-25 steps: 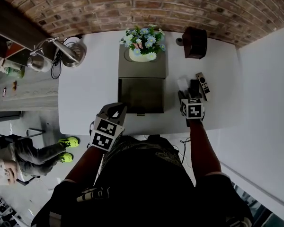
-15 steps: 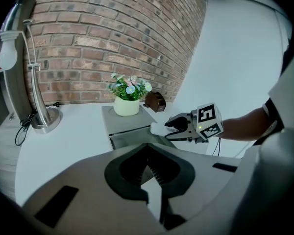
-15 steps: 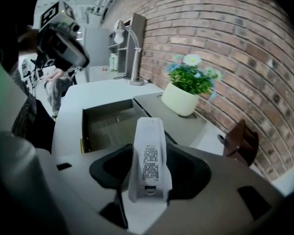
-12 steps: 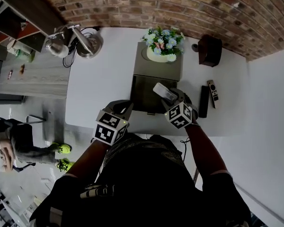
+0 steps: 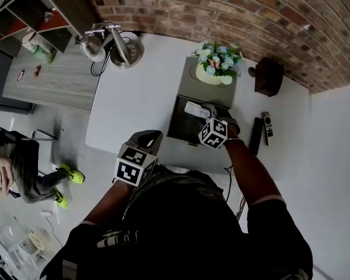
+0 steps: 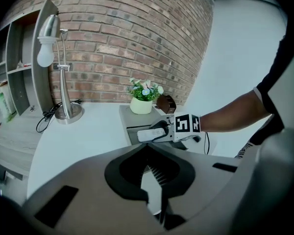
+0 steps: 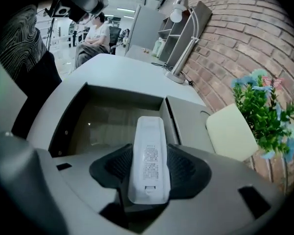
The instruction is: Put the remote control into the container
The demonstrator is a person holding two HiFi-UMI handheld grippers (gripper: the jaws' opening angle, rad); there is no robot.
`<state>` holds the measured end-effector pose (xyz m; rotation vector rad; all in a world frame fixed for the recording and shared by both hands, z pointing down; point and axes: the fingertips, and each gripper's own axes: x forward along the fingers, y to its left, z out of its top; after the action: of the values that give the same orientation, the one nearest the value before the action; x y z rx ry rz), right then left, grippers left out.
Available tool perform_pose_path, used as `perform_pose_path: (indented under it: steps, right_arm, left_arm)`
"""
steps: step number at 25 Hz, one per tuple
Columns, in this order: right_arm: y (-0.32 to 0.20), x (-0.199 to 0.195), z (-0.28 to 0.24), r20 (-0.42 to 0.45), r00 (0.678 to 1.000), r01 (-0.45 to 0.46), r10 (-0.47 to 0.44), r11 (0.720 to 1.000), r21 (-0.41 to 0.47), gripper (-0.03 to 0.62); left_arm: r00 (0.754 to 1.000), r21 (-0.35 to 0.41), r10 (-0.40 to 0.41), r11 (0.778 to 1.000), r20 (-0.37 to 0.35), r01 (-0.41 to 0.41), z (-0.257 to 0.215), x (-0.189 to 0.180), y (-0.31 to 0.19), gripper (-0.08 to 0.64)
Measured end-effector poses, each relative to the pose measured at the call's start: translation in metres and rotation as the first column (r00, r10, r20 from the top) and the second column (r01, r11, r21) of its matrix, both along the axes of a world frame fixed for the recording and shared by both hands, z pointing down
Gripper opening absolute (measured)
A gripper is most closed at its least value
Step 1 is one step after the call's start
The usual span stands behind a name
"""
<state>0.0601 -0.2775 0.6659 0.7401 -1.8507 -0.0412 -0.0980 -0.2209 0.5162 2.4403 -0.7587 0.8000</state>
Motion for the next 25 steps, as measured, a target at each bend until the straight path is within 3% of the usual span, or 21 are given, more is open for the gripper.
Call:
perform_pose_path:
  steps: [7, 11, 16, 19, 21, 23, 25]
  right_arm:
    - [-0.009, 0.001, 0.005, -0.086, 0.996, 0.042, -0.039, 0.999, 0.027, 0.222]
    - [-0.009, 0.002, 0.002, -0.121, 0.992, 0.036, -0.031, 0.998, 0.045, 0.222]
    - [-0.001, -0.002, -0.019, -0.068, 0.997, -0.015, 0.021, 0.996, 0.09, 0.222]
    - [0.006, 0.0, -0.045, 0.057, 0.987, -0.152, 0.147, 0.983, 0.1, 0.221]
    - [0.013, 0.002, -0.071, 0.208, 0.94, -0.29, 0.271, 0.954, 0.069, 0.219]
    - [0.024, 0.0, -0.102, 0.354, 0.864, -0.394, 0.358, 0.918, 0.032, 0.199]
    - [0.038, 0.001, -0.133, 0.481, 0.775, -0.473, 0.41, 0.881, 0.01, 0.086]
  left_arm:
    - [0.998, 0.006, -0.063, 0.998, 0.002, 0.063, 0.001, -0.023, 0.002, 0.005]
    - [0.998, 0.006, -0.058, 0.998, 0.0, 0.058, 0.0, -0.023, 0.002, 0.005]
    - [1.0, 0.02, -0.01, 1.0, -0.011, 0.01, -0.004, -0.012, 0.003, 0.005]
    - [0.999, 0.034, 0.026, 0.999, -0.023, -0.025, -0.009, -0.002, 0.004, 0.005]
    - [0.998, 0.05, 0.056, 0.997, -0.037, -0.054, -0.015, 0.007, 0.006, 0.006]
    - [0.995, 0.071, 0.086, 0.994, -0.052, -0.083, -0.024, 0.016, 0.007, 0.005]
    - [0.991, 0.093, 0.115, 0.99, -0.068, -0.108, -0.033, 0.025, 0.008, 0.005]
